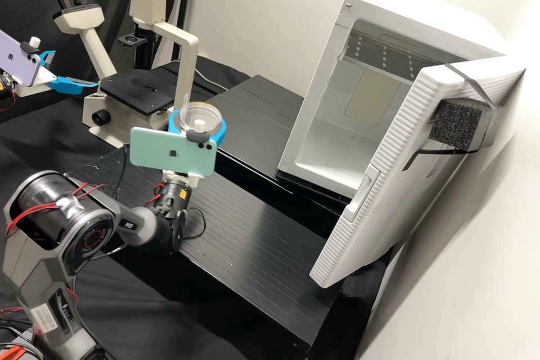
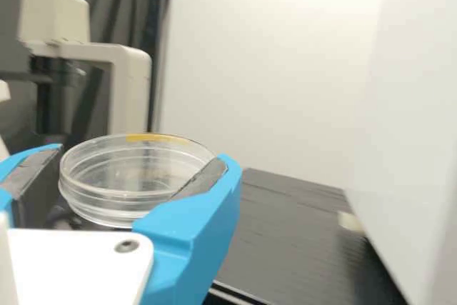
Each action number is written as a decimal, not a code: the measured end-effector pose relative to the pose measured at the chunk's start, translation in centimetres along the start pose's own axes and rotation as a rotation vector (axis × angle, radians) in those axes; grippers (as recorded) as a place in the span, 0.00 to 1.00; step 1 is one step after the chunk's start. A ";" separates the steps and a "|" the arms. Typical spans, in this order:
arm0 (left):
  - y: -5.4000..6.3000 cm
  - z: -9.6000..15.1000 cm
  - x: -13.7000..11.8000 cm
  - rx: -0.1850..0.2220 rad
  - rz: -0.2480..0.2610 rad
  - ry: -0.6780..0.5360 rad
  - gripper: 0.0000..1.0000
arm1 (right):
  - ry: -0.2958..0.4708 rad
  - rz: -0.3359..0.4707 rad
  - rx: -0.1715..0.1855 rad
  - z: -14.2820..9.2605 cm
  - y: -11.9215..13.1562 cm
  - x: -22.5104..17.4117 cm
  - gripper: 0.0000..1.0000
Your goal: Take out the petri dish and place it under the microscope.
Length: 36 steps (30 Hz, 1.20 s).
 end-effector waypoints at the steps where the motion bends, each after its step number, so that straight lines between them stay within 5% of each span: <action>1: 0.0 0.0 0.0 0.000 0.000 0.000 1.00 | 0.006 -0.008 0.003 -0.6 -0.4 0.5 0.00; 26: 0.0 0.0 0.0 0.000 0.000 0.000 1.00 | -0.026 -0.114 0.030 -7.1 -9.9 8.8 0.00; 36: 0.0 0.0 0.0 0.000 0.000 0.000 1.00 | -0.081 -0.128 0.000 -8.3 -12.1 12.4 0.00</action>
